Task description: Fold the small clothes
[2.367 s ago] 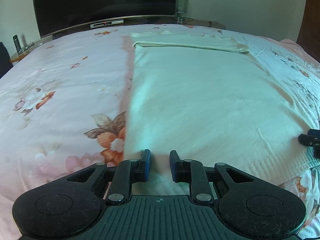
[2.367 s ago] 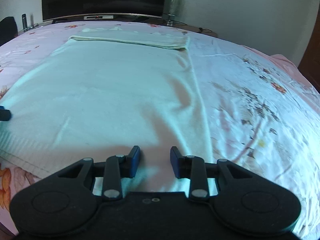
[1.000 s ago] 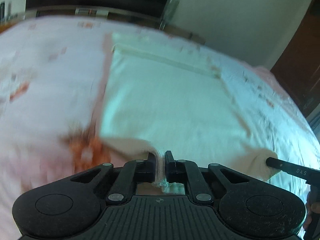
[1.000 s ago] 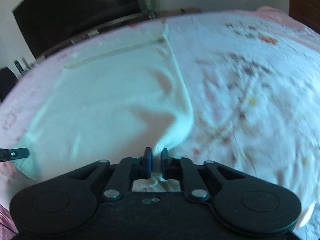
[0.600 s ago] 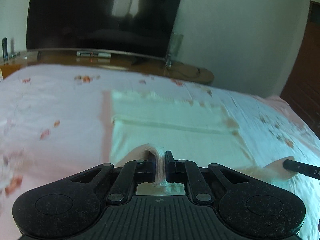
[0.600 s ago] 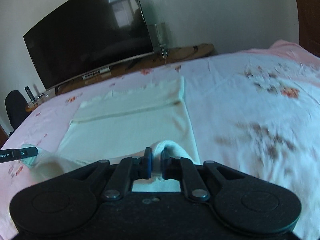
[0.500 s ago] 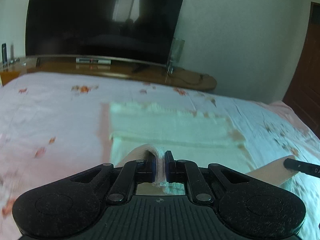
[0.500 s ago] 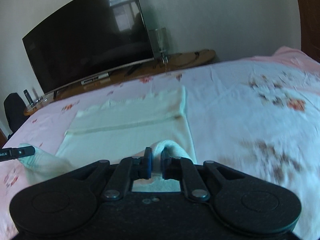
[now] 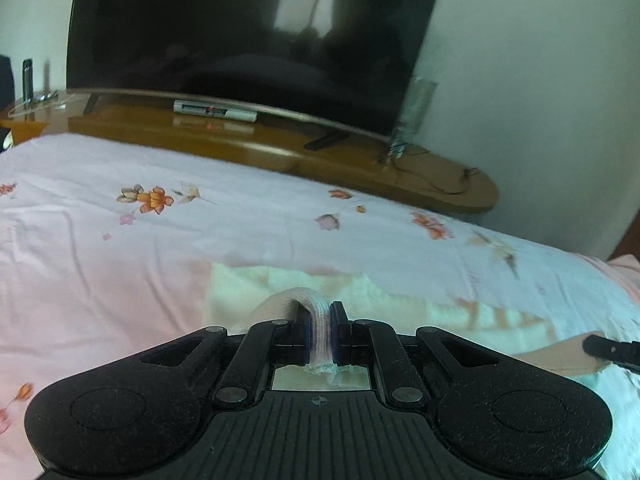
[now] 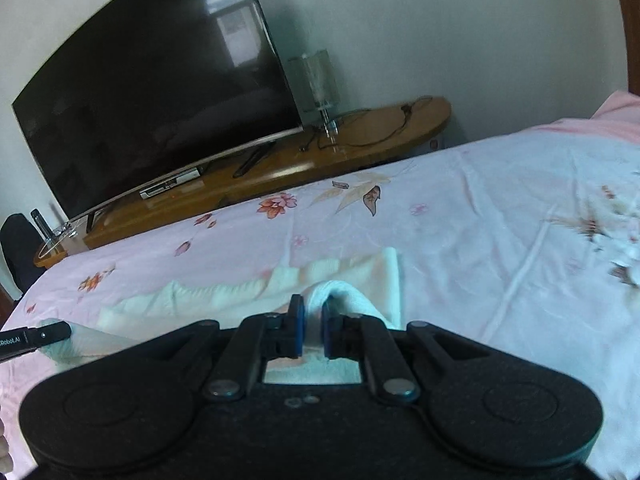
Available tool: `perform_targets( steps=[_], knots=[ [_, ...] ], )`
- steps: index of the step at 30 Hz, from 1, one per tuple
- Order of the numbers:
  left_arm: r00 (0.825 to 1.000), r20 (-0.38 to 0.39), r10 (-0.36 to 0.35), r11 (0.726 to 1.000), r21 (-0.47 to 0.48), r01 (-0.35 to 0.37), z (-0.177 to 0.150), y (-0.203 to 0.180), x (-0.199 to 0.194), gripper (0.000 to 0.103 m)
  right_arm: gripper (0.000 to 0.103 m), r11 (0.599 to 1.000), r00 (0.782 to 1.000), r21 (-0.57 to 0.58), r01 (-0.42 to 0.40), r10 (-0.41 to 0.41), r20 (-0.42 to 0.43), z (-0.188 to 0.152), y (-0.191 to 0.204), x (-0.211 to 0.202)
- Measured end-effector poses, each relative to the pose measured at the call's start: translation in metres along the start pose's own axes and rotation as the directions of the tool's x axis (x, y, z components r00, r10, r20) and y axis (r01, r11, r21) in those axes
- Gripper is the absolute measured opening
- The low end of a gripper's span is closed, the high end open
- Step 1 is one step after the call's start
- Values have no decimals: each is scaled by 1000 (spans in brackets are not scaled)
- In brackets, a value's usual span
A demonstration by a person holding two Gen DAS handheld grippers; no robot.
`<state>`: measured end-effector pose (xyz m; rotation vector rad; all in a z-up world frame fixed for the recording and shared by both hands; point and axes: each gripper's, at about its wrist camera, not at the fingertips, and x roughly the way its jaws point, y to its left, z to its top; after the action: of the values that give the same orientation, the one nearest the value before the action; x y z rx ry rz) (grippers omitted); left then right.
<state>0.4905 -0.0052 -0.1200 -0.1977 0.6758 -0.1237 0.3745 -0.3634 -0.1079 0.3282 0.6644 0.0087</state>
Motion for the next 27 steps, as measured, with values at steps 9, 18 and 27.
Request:
perform_targets(
  steps=[9, 18, 27],
  knots=[
    [996, -72, 48, 999, -23, -49, 24, -6, 55, 11, 51, 998, 999, 65, 24, -22, -35, 15, -13, 64],
    [996, -2, 84, 996, 10, -84, 27, 2, 31, 103, 62, 992, 997, -95, 80, -82, -17, 14, -12, 58],
    [995, -23, 102, 983, 156, -97, 8, 3, 37, 99, 26, 988, 993, -134, 73, -84, -84, 1, -3, 75]
  ],
)
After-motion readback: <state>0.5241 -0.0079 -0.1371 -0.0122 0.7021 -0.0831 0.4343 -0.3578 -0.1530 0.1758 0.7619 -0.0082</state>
